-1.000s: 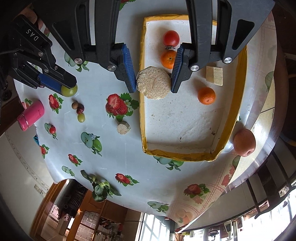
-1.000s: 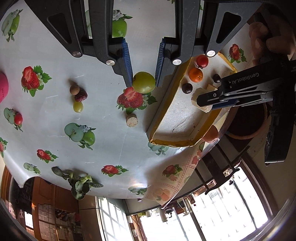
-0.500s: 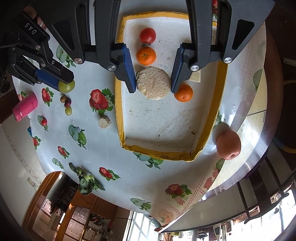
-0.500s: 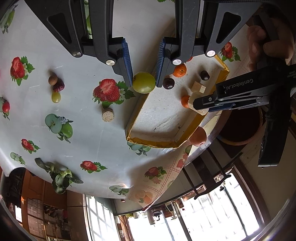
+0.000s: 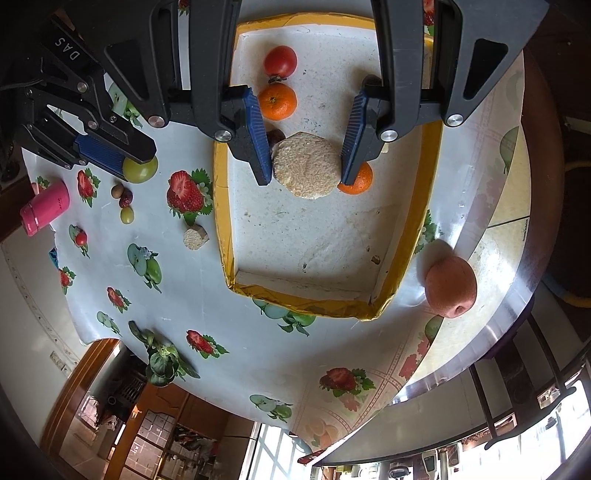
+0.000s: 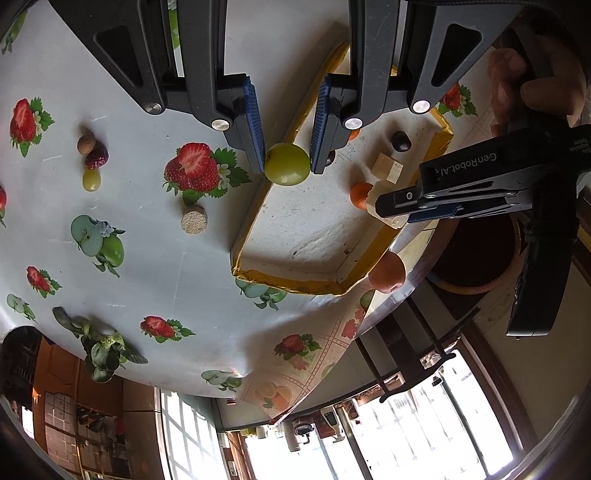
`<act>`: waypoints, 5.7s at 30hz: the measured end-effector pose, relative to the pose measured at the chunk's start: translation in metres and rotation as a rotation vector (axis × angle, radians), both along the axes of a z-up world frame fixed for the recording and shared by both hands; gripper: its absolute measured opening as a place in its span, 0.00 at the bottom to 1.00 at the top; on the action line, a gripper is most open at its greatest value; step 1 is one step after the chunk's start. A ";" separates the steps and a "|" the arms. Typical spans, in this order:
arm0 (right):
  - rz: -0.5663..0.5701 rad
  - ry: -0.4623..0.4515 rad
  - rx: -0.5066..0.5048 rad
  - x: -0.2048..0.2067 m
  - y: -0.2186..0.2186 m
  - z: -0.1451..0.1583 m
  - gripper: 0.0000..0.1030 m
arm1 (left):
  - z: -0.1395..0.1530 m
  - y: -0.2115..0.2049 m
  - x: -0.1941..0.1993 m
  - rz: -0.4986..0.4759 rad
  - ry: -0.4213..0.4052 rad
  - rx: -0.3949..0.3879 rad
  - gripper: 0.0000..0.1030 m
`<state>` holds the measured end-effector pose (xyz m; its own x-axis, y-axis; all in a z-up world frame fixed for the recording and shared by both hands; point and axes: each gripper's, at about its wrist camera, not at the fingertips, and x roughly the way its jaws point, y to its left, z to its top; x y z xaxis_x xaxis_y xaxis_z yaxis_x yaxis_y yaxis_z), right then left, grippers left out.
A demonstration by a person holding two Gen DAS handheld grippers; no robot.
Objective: Organize fruits
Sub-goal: 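Carry the rice cake into the tray with the left tool while the right tool carries the grape, then open the left tool to drop the rice cake while the right tool releases the grape, then move both tools back toward the second rice cake and grapes, then grasp the second rice cake with the left tool while the right tool grasps a yellow grape, then carry the rice cake over the tray with the left tool while the right tool carries the grape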
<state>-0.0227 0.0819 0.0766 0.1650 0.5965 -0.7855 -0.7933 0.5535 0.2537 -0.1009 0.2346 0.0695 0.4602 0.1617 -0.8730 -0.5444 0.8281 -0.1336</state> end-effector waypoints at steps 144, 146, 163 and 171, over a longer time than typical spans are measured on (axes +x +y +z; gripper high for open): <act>-0.325 0.080 -0.094 0.165 -0.100 -0.073 0.40 | -0.087 -0.078 0.164 -0.116 0.118 -0.116 0.53; -0.323 0.082 -0.115 0.170 -0.094 -0.082 0.38 | -0.086 -0.079 0.168 -0.121 0.111 -0.096 0.53; -0.345 0.078 -0.095 0.172 -0.103 -0.084 0.23 | -0.084 -0.069 0.179 -0.135 0.083 -0.069 0.27; -0.332 0.058 -0.049 0.148 -0.111 -0.057 0.23 | -0.054 -0.086 0.153 -0.151 0.051 -0.061 0.27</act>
